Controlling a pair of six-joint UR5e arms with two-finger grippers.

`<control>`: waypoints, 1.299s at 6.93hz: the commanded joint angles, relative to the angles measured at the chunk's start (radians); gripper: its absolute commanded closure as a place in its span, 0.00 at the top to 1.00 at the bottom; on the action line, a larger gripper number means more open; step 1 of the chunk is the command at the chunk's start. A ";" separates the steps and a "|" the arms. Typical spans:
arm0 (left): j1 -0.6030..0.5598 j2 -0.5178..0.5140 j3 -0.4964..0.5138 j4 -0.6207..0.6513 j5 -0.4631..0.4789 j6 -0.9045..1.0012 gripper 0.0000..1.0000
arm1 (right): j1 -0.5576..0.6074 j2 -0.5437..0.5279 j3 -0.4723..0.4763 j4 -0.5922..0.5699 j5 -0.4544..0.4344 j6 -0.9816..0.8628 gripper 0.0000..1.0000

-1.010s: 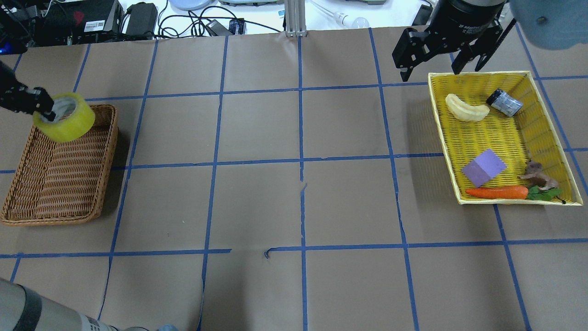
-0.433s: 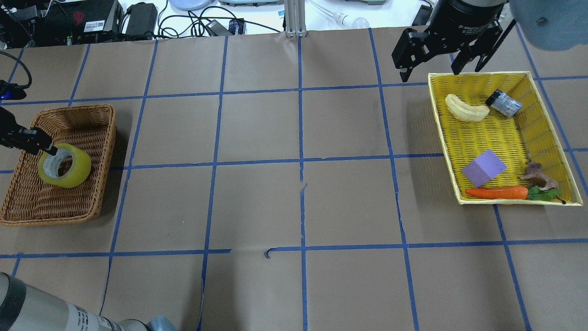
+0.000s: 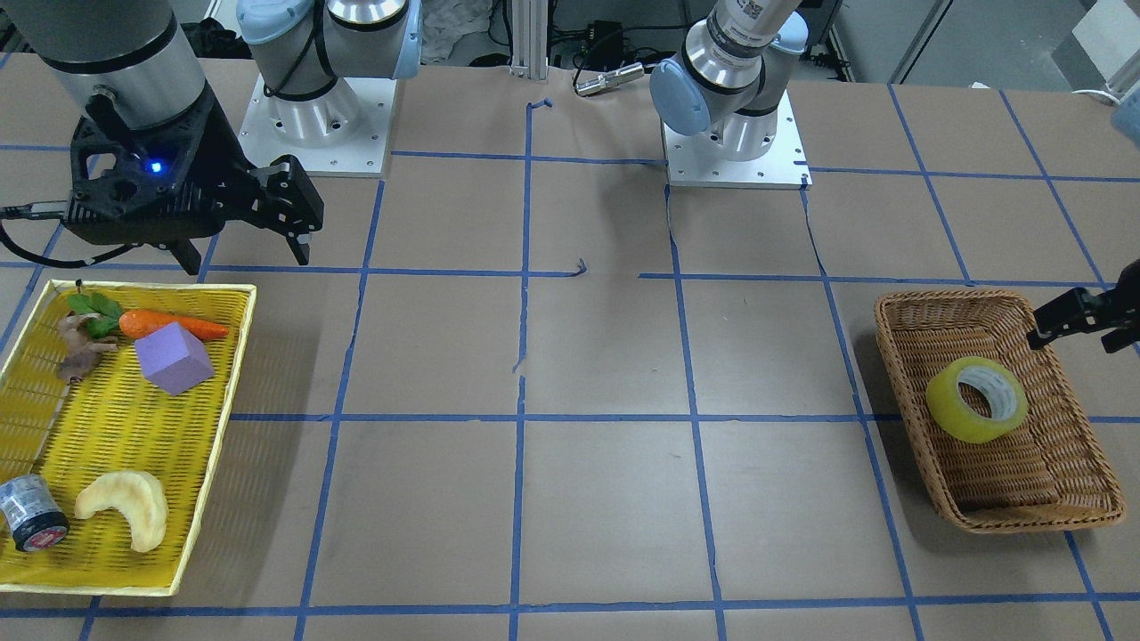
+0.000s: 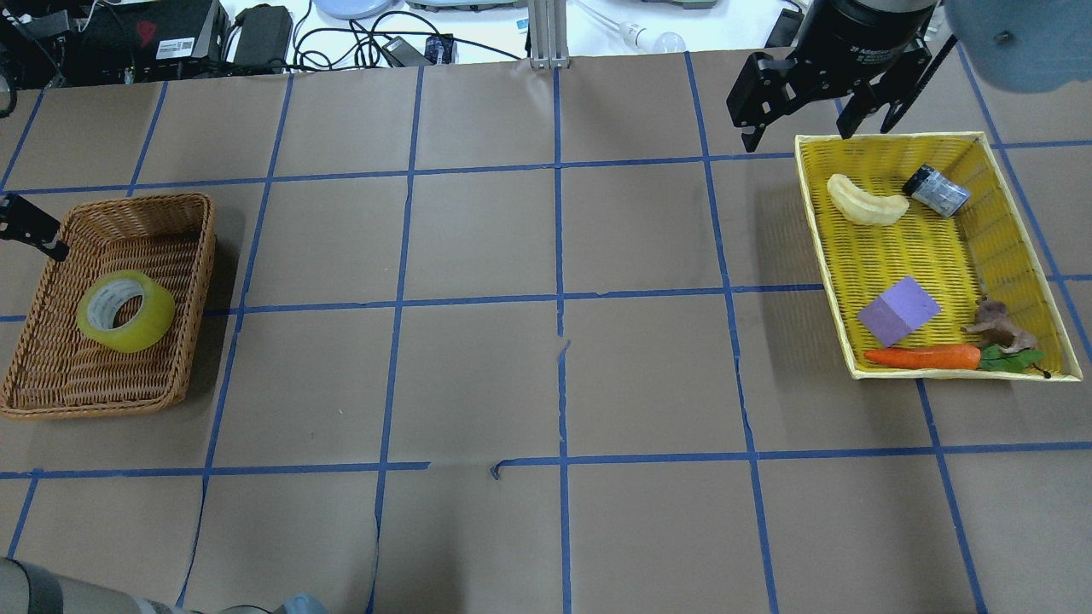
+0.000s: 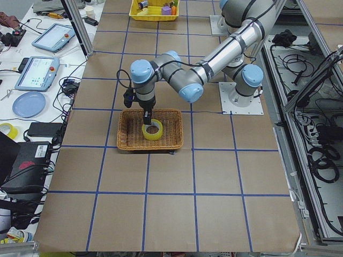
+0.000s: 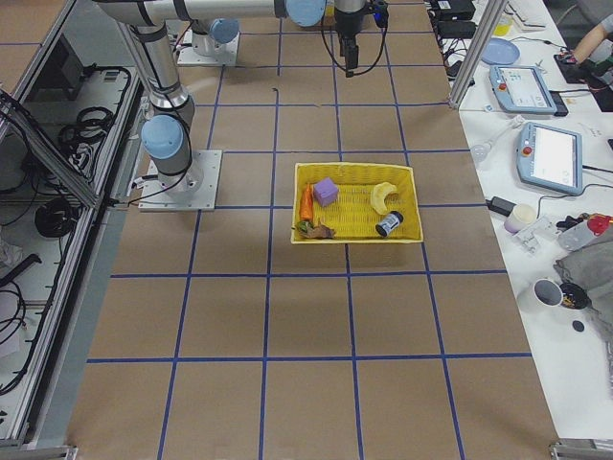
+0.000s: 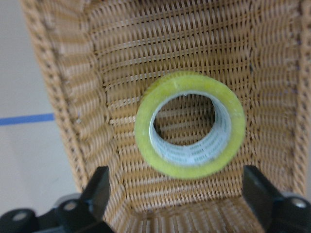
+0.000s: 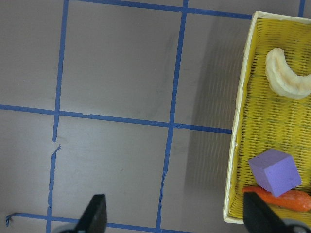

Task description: Transfer tape with both arms

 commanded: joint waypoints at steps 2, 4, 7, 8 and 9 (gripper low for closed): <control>-0.335 0.180 0.028 -0.122 -0.050 -0.331 1.00 | 0.000 0.000 0.000 0.000 -0.002 0.002 1.00; -0.502 0.207 0.028 -0.124 -0.038 -0.514 1.00 | 0.001 0.000 0.000 0.000 -0.004 0.003 1.00; -0.598 0.211 0.019 -0.126 -0.040 -0.570 1.00 | 0.003 0.000 0.002 0.000 -0.004 0.008 1.00; -0.598 0.220 0.016 -0.127 -0.039 -0.570 1.00 | 0.003 0.000 0.002 0.000 -0.004 0.008 1.00; -0.598 0.219 0.013 -0.127 -0.039 -0.570 1.00 | 0.003 0.000 0.002 0.000 -0.004 0.006 1.00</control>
